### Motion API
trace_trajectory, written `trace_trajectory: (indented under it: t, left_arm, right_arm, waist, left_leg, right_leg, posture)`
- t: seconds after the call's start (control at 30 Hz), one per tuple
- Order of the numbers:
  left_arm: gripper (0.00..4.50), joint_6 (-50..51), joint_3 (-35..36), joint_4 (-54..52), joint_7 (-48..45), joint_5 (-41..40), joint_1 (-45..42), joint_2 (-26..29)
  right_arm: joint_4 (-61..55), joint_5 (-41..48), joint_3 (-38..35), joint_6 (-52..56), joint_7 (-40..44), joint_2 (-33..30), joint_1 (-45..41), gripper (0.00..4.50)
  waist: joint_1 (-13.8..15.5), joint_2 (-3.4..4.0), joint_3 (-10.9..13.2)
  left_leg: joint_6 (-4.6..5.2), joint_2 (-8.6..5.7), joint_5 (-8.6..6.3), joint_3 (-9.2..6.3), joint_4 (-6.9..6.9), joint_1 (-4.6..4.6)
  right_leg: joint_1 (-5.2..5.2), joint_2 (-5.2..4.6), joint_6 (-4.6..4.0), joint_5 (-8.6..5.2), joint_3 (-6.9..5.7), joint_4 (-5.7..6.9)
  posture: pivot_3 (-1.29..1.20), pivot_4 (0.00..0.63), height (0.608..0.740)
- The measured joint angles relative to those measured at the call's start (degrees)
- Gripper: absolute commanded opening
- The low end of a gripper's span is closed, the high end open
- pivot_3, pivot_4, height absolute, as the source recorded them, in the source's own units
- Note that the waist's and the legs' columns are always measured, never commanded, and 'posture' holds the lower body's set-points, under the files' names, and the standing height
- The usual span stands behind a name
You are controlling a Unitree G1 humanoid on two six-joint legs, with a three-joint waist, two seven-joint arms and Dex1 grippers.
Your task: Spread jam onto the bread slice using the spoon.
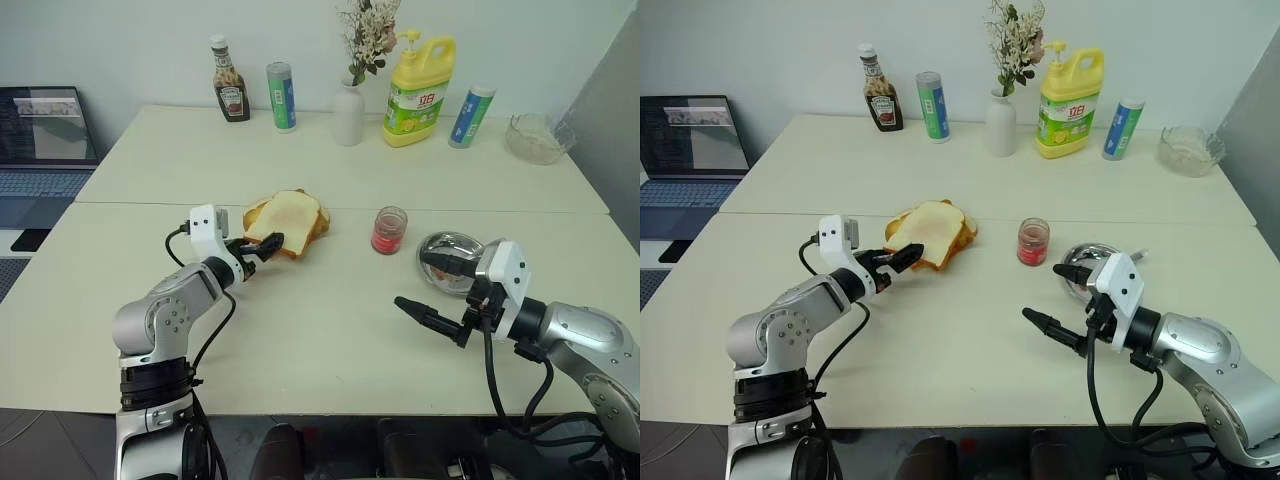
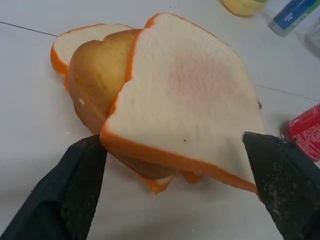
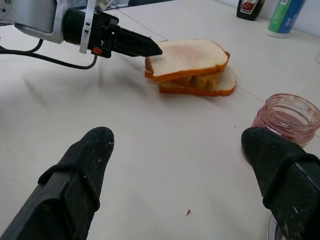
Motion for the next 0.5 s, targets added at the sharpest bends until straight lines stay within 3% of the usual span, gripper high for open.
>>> trace_trajectory:
  t: [0.33,0.37,0.5]
  left_arm:
    - [0.2,-0.59,0.06,0.62,0.86,0.35,-0.34,-0.06]
    - [0.03,-0.64,0.01,0.52,0.86,0.45,-0.31,-0.04]
    - [0.03,-2.04,-0.4,-0.25,0.7,1.34,0.34,0.35]
  right_arm:
    - [-0.23,0.93,0.0,0.49,-0.34,0.0,-0.94,4.5]
    - [-0.23,0.96,0.0,0.61,-0.37,0.0,-1.33,4.5]
    - [-0.27,1.03,0.0,0.84,-0.46,0.0,-1.99,4.5]
  waist:
    - [0.11,0.0,0.0]
    - [0.11,0.0,0.0]
    - [0.09,0.0,0.0]
  left_leg:
    - [-0.01,-0.02,0.0,0.0,0.01,-0.01]
    - [-0.01,-0.02,0.0,-0.01,0.0,-0.01]
    - [-0.01,-0.02,0.0,-0.01,-0.01,-0.02]
  right_leg:
    - [0.01,-0.03,-0.01,0.01,0.0,-0.01]
    - [0.01,-0.03,-0.01,0.01,-0.01,-0.01]
    - [0.01,-0.03,-0.01,0.01,-0.01,-0.01]
  posture:
    - [0.0,0.15,0.74]
    - [0.0,0.15,0.74]
    - [0.0,0.15,0.74]
